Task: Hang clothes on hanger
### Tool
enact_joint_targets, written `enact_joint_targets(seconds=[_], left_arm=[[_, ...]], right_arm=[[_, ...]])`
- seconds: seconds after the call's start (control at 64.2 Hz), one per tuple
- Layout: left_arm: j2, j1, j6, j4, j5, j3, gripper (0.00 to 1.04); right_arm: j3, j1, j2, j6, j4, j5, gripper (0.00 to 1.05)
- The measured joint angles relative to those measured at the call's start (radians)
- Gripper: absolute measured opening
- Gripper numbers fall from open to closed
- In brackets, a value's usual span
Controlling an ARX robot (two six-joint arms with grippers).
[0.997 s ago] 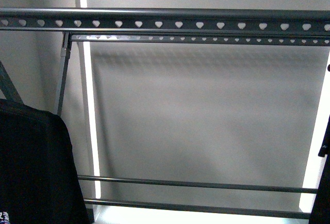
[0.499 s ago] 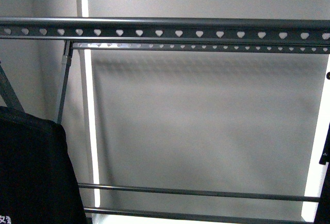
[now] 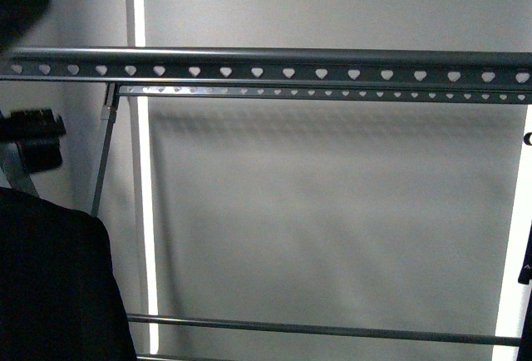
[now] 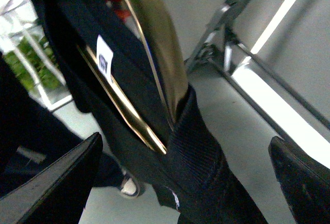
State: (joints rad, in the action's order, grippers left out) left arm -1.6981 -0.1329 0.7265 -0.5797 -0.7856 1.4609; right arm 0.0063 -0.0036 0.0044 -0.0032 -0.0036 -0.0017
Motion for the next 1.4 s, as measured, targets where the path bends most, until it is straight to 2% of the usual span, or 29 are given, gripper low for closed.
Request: enact_joint_targets(seconds=[0.093,0.203,0.28,0.421,0.53,0.654,0.748,0.763,0.873,0.997,1.122,1.215,1.231,1.278,1.293,1.387,1.402], left_arm=[[-0.119,-0.045,0.163,-0.123,-0.051,0.145,0.98],[-0.186,-0.084,0.213,-0.102,-0.060,0.248,0.98],[-0.231,-0.089,0.245,-0.150,-0.045,0.298,0.98],[-0.321,-0.061,0.340,-0.300,0.001,0.334,0.73],[-0.347,-0.033,0.356,-0.281,0.022,0.305,0.55],[-0.308,-0.012,0.296,-0.122,0.030,0.205,0.34],[-0.230,-0.014,0.216,0.082,0.017,0.085,0.23],[-0.207,-0.015,0.193,0.161,0.025,0.051,0.21],[-0.072,-0.016,0.079,0.428,0.073,-0.094,0.11],[0.050,-0.021,-0.050,0.580,0.196,-0.198,0.06],[0.176,-0.039,-0.200,0.693,0.394,-0.319,0.06],[0.262,-0.048,-0.332,0.710,0.592,-0.404,0.06],[0.287,-0.051,-0.378,0.719,0.650,-0.430,0.06],[0.322,-0.057,-0.450,0.732,0.732,-0.467,0.05],[0.346,-0.060,-0.503,0.729,0.792,-0.487,0.05],[0.426,-0.055,-0.620,0.715,1.001,-0.553,0.05],[0.449,-0.050,-0.652,0.722,1.063,-0.573,0.05]], right_arm=[[0.000,0.000,0.000,0.000,0.000,0.000,0.97],[0.000,0.000,0.000,0.000,0.000,0.000,0.97],[0.000,0.000,0.000,0.000,0.000,0.000,0.97],[0.000,0.000,0.000,0.000,0.000,0.000,0.97],[0.000,0.000,0.000,0.000,0.000,0.000,0.97],[0.000,0.000,0.000,0.000,0.000,0.000,0.97],[0.000,0.000,0.000,0.000,0.000,0.000,0.97],[0.000,0.000,0.000,0.000,0.000,0.000,0.97],[0.000,0.000,0.000,0.000,0.000,0.000,0.97],[0.000,0.000,0.000,0.000,0.000,-0.001,0.97],[0.000,0.000,0.000,0.000,0.000,0.000,0.97],[0.000,0.000,0.000,0.000,0.000,0.000,0.97],[0.000,0.000,0.000,0.000,0.000,0.000,0.97],[0.000,0.000,0.000,0.000,0.000,0.000,0.97],[0.000,0.000,0.000,0.000,0.000,0.000,0.97],[0.000,0.000,0.000,0.000,0.000,0.000,0.97],[0.000,0.000,0.000,0.000,0.000,0.000,0.97]])
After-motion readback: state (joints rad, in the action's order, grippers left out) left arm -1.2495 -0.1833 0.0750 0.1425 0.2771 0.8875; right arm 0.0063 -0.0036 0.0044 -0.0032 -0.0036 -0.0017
